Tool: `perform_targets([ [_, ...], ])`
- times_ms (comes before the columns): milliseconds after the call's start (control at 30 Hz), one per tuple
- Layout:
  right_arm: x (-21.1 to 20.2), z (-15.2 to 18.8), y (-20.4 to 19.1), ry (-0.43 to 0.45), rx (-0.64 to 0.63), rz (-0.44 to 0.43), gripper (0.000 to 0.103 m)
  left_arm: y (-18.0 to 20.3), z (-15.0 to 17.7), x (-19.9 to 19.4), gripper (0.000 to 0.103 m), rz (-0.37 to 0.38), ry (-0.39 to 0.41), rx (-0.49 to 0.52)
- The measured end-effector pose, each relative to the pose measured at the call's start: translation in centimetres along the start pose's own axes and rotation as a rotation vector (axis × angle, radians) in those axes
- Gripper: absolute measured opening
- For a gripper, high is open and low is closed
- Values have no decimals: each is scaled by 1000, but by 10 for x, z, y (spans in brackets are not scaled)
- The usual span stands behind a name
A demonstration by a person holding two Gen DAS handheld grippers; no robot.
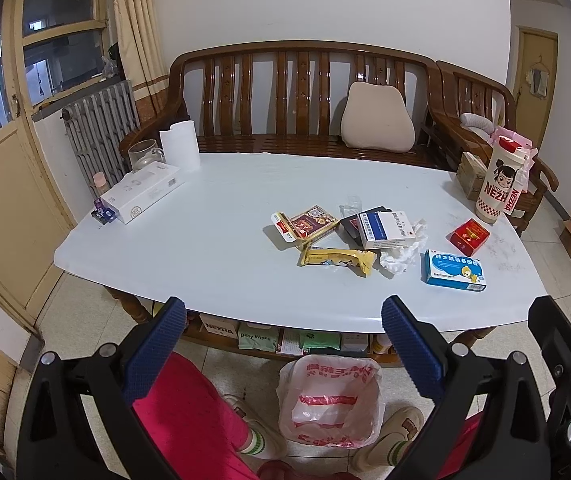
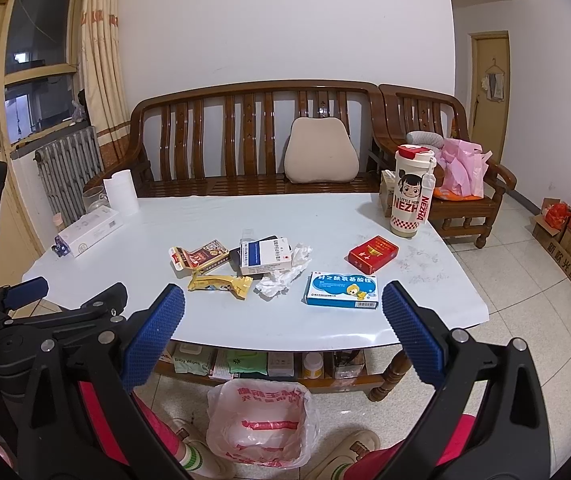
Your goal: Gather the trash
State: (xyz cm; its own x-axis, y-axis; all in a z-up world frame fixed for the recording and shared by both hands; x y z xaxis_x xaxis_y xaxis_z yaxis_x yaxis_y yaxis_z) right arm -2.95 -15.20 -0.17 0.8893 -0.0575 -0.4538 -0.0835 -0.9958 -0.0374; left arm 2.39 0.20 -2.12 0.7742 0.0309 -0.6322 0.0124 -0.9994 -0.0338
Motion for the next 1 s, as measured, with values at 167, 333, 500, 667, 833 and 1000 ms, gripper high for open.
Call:
perform_targets([
  [167,0,0,-1,0,0,1,97,-3,-1,-2,96,0,3,-3],
  [333,0,1,-2,0,0,0,97,1,0,-2,96,-4,4,0],
  [500,0,0,-1,-1,0,0,97,2,0,-3,96,-10,8,0],
  [667,-1,0,-1,0,1,0,97,1,0,-4,96,-11,9,-5],
  [833,0,0,1,0,2,-2,97,1,1,-4,96,-17,11,-3],
  [1000,-2,-2,-3,0,4,-8,97,1,2,-4,96,-20,9,-1],
])
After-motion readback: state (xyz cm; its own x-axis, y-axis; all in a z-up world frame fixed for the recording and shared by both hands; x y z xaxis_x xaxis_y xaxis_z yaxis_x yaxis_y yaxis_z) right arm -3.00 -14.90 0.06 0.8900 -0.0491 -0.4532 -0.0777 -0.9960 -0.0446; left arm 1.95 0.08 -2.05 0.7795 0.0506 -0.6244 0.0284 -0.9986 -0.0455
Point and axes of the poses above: each gripper's, at about its wrist camera, not at the fingertips, and x roughly the way its jaws point, y to its right, z to its underside, the point moved 4 cm from there along x, roughly the way its jaws point, and after that the axes turned 3 degrees about y, right-handed, at the moved point
